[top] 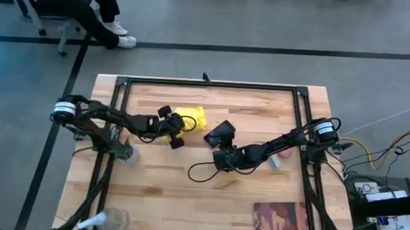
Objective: Apply microfiber cloth
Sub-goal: Spray the front and back of the cellphone using the spray bottle
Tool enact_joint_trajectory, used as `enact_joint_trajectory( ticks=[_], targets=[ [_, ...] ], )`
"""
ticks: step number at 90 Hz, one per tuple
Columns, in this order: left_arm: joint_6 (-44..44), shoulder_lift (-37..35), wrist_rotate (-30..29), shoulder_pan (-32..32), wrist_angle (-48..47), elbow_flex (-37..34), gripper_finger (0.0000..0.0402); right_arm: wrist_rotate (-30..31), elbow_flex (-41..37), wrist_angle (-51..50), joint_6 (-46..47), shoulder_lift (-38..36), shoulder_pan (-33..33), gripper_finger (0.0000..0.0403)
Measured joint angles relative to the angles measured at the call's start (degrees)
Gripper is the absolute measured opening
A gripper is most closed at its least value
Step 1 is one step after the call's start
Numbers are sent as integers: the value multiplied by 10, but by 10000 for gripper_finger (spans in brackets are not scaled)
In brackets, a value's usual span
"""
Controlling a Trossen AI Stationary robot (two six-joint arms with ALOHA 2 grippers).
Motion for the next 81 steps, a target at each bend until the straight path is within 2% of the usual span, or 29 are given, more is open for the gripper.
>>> enact_joint_trajectory(
  ticks=[11,27,40,48,61,81],
  targets=[
    [-24,-13,-12,2,-8,0,111,-1,-1,-1,10,0,0,118],
    [-64,-27,21,2,-28,1,209,-2,-1,-3,22,0,0,126],
    [-108,-66,111,2,-65,15,259,3,-1,-57,54,0,0,119],
    [-115,-88,127,1,-33,18,272,5,-1,-92,85,0,0,112],
    [-76,-93,118,2,104,6,272,5,-1,-114,111,0,0,103],
    [-34,-4,107,7,277,6,234,5,-2,-136,112,0,0,106]
  ],
)
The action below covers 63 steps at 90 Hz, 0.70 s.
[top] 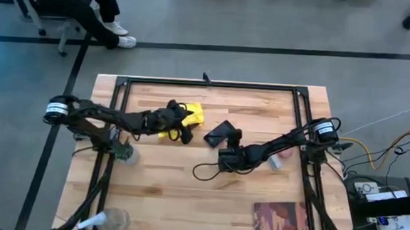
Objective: Apply microfiber cloth
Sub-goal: Spray the front and back of the cellphone using the spray bottle
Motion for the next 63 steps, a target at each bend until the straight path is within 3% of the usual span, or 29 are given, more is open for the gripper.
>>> enact_joint_trajectory(
  ticks=[19,30,63],
  targets=[
    [-11,120,2,33,0,45,181,-14,-1,-8,18,0,0,127],
    [-14,180,41,53,-2,77,150,-33,-1,-7,24,0,0,138],
    [-13,290,50,72,-32,151,71,-44,-4,21,-17,0,-7,151]
  ],
)
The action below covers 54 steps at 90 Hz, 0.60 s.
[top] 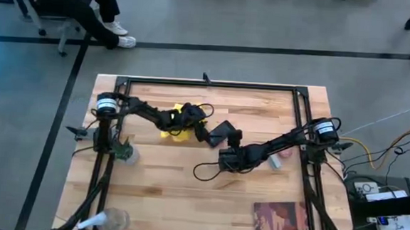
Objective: Apply microfiber cloth
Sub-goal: Spray the front and back of the cellphone using the spray bottle
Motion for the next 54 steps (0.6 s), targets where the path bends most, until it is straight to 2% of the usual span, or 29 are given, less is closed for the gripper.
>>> enact_joint_trajectory(
  ticks=[27,44,54],
  targets=[
    [5,19,11,-10,2,14,47,-8,0,64,-94,0,-42,135],
    [16,18,14,-19,0,14,41,-58,0,69,-137,2,-62,134],
    [27,18,34,-23,-1,14,36,-54,1,78,-161,11,-63,142]
  ],
)
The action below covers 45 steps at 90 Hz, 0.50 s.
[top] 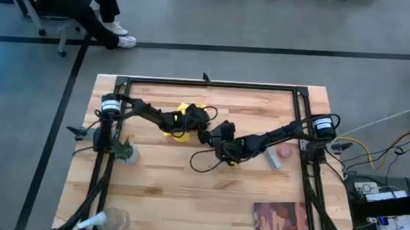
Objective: Apply microfiber cloth
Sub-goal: Spray the front and back of the cellphone using the spray bottle
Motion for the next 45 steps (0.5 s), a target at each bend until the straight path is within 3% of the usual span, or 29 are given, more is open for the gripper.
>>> enact_joint_trajectory(
  ticks=[16,45],
  targets=[
    [12,0,82,-2,1,0,23,29,1,30,-22,27,1,150],
    [22,1,124,-1,0,-1,20,48,2,43,-33,33,1,128]
  ],
)
